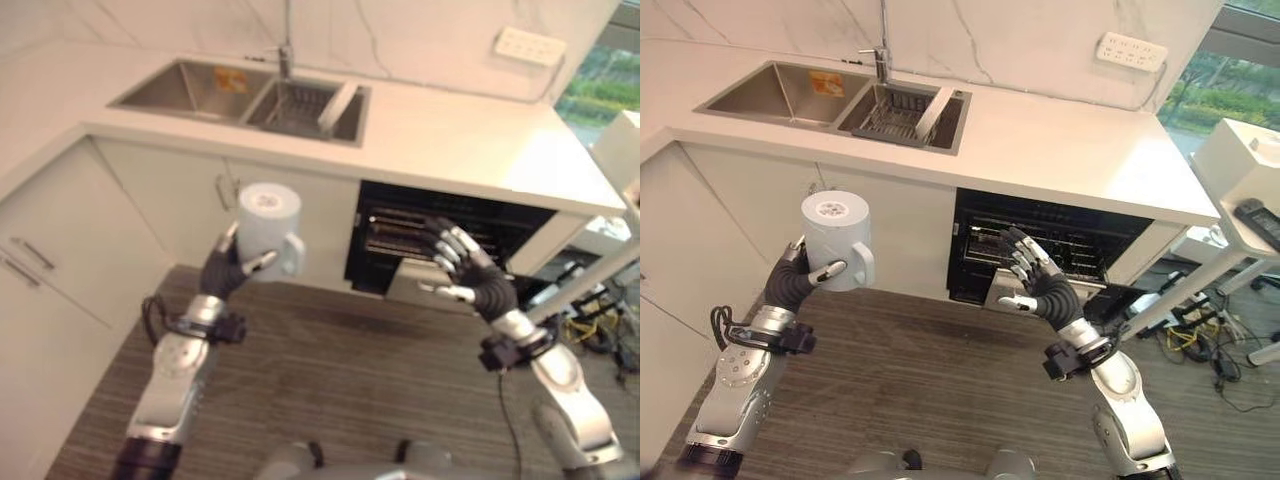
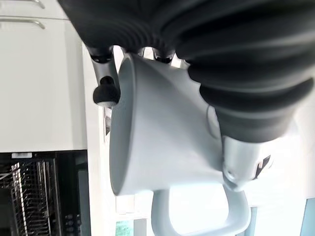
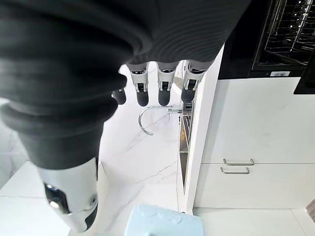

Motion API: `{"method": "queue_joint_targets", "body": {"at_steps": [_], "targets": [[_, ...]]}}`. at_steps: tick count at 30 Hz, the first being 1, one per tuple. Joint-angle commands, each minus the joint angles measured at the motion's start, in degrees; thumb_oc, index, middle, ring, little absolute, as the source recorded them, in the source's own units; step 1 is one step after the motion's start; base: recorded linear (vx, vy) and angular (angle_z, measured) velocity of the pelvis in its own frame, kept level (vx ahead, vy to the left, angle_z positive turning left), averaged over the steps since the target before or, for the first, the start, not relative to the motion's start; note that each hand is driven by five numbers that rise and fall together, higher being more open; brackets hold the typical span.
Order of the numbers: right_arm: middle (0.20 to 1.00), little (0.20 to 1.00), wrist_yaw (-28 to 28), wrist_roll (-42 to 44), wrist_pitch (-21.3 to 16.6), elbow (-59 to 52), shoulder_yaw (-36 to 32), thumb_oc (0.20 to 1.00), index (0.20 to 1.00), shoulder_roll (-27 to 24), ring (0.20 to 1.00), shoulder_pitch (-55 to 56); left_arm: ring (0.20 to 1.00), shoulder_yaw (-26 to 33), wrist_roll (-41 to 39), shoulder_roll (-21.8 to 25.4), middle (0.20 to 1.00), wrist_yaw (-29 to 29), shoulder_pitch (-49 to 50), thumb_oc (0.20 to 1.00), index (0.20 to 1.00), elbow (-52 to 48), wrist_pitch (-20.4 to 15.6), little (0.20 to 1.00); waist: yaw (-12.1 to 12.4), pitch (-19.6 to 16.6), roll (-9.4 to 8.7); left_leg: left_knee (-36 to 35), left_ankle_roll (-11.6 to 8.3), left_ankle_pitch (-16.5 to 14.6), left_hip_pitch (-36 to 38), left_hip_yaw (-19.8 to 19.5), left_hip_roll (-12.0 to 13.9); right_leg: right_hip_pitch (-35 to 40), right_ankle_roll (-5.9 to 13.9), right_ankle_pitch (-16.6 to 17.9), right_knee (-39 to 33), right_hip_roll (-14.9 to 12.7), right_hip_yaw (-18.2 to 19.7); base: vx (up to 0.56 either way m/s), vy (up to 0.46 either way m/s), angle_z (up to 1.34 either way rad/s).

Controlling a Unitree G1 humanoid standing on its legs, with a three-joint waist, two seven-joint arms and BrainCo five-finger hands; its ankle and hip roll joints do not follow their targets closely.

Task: Place the dishes in the dishwasher.

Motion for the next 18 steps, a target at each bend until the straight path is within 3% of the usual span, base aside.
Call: {"method": "queue_joint_targets", "body": {"at_steps": [1,3,5,7,9,10,11,12,14,16,18], "targets": [[1.0,1.0,0.4,0.1,-2.9,-2.3,-1.7,1.0,1.0,0.3,1.0,-2.7,0.2,0.9,1.6,2.1,0.2,0.2,-3.2,0.2,0.2,-5.1,-3.7,0.2,0.2,-0.5,0.29,-1.9,-3.88,0.7,1.9,-7.5,3.8,-0.2,-0.26,5.6,-1.6,2.7,-0.9,0.2,-0.443,-0.17],[1.0,1.0,0.5,0.7,-2.5,-3.1,-1.6,1.0,1.0,0.2,1.0,-2.5,0.2,1.4,1.6,2.7,0.2,0.4,-2.5,0.2,0.2,-5.8,-3.7,0.2,0.4,-0.4,0.08,-1.9,-4.79,0.0,3.1,-7.9,5.8,-1.6,0.18,5.6,-1.6,2.2,-0.3,0.27,-0.636,-0.1],[1.0,1.0,1.3,1.9,-1.9,-3.0,-2.1,1.0,1.0,-0.2,1.0,-2.9,0.2,2.2,1.2,2.9,0.2,0.5,-1.7,0.2,0.2,-6.3,-3.9,0.2,0.5,-0.2,-0.34,-1.9,-5.79,0.5,4.6,-8.0,8.6,0.5,0.42,4.3,-1.6,3.2,-2.1,0.26,-0.637,-0.08],[1.0,1.0,0.8,2.4,-0.4,-3.5,-2.6,1.0,1.0,-1.4,1.0,-3.2,0.2,2.7,0.2,2.7,0.2,1.0,-0.9,0.2,0.2,-7.2,-3.4,0.2,0.2,-0.5,-0.05,-1.9,-7.07,1.2,5.7,-8.2,11.1,1.3,0.35,2.2,-1.6,5.3,-2.7,0.28,-0.631,0.04],[1.0,1.0,1.5,5.2,0.7,-3.6,-3.2,1.0,1.0,-3.1,1.0,-3.5,0.2,2.9,-0.6,1.9,0.2,1.5,0.3,0.2,0.2,-7.9,-3.3,0.2,-0.9,-1.6,0.24,-1.9,-7.85,2.3,7.3,-6.8,13.0,1.5,-1.71,0.5,-1.6,8.5,-2.1,0.29,-0.531,-0.04],[1.0,1.0,1.6,5.1,1.0,-3.8,-3.6,1.0,1.0,-3.4,1.0,-3.2,0.2,2.7,-0.9,1.4,0.2,0.9,0.7,0.2,0.2,-8.3,-3.6,0.2,-0.8,-1.8,0.52,-1.9,-8.01,5.7,7.2,-6.7,13.0,2.3,-2.72,-0.2,-1.6,9.8,-1.9,0.26,-0.425,-0.12],[1.0,1.0,2.4,5.1,1.2,-4.1,-4.5,1.0,1.0,-4.1,1.0,-1.9,0.2,2.4,-2.2,0.3,0.2,0.1,2.3,0.2,0.2,-9.6,-4.1,0.2,-0.8,-1.5,0.56,-1.9,-7.27,8.9,6.6,-5.1,11.4,3.8,-4.31,-1.5,-1.6,11.0,-1.9,0.23,-0.366,-0.1],[1.0,1.0,2.4,4.6,1.0,-3.9,-4.7,1.0,1.0,-4.4,1.0,-1.4,0.2,2.3,-3.5,0.1,0.2,-0.3,2.6,0.2,0.2,-9.4,-4.4,0.2,-0.6,-1.4,0.54,-1.9,-6.85,8.9,5.8,-4.9,10.2,4.2,-4.45,-1.8,-1.6,10.8,-2.4,0.18,-0.276,0.1],[1.0,1.0,1.4,3.8,0.6,-3.1,-3.6,1.0,1.0,-4.7,1.0,-2.1,0.2,2.5,-6.7,-0.8,0.2,-0.9,3.2,0.2,0.2,-9.1,-4.7,0.2,0.2,-0.9,1.45,-1.9,-6.06,5.4,2.9,-6.7,6.7,4.4,-3.94,-1.9,-1.6,10.9,-3.5,0.08,-0.02,0.44],[1.0,1.0,-0.5,1.9,-0.5,-2.7,-3.5,1.0,1.0,-4.0,1.0,-1.4,0.2,1.8,-6.4,-1.6,0.2,-2.1,2.5,0.2,0.2,-8.4,-5.8,0.2,0.0,-1.3,2.87,-1.9,-7.37,6.2,-0.9,-7.3,6.9,4.8,-3.63,-2.3,-1.6,10.7,-5.8,0.08,0.144,0.42],[1.0,1.0,-1.0,1.3,-0.7,-2.7,-3.5,1.0,1.0,-4.3,1.0,-1.4,0.2,1.3,-5.6,-1.3,0.2,-0.8,1.2,0.2,0.2,-7.2,-5.8,0.2,-0.7,-2.1,3.14,-1.9,-7.61,5.6,-0.9,-8.5,6.0,5.5,-3.2,-2.7,-1.6,9.6,-6.5,0.13,0.339,0.72]]}}
